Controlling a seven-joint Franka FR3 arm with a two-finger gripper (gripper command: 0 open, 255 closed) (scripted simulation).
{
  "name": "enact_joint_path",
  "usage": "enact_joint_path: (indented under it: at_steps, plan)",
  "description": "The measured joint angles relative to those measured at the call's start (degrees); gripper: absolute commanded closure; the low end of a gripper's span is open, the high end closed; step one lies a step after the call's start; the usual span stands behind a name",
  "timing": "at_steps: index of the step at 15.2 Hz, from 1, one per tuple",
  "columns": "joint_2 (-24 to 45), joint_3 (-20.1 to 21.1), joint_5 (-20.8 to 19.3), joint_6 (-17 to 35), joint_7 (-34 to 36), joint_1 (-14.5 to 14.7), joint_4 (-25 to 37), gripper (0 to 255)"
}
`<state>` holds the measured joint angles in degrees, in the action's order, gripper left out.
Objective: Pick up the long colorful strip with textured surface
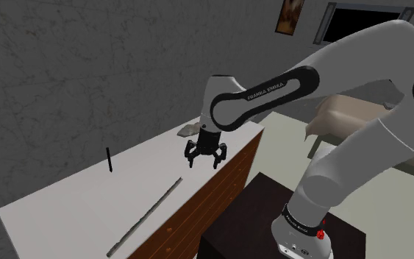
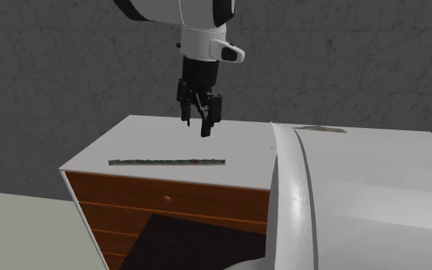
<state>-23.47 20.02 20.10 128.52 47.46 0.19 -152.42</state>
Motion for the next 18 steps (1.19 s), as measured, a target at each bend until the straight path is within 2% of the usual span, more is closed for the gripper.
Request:
enact_joint_path:
  at_steps: [4,9,14,18]
  plan:
    - [9.7,3.7,2.5,8.1,8.7,-0.3,2.2,0]
    - [23.1,6.6,2.3,17.4,20.4,-0.6,7.4,0]
    - [36.7,5.8,-1.0,24.5,32.8,1.5,15.3,0]
    - [43.9,4.1,-1.4,28.4,38.4,3.7,19.5,0]
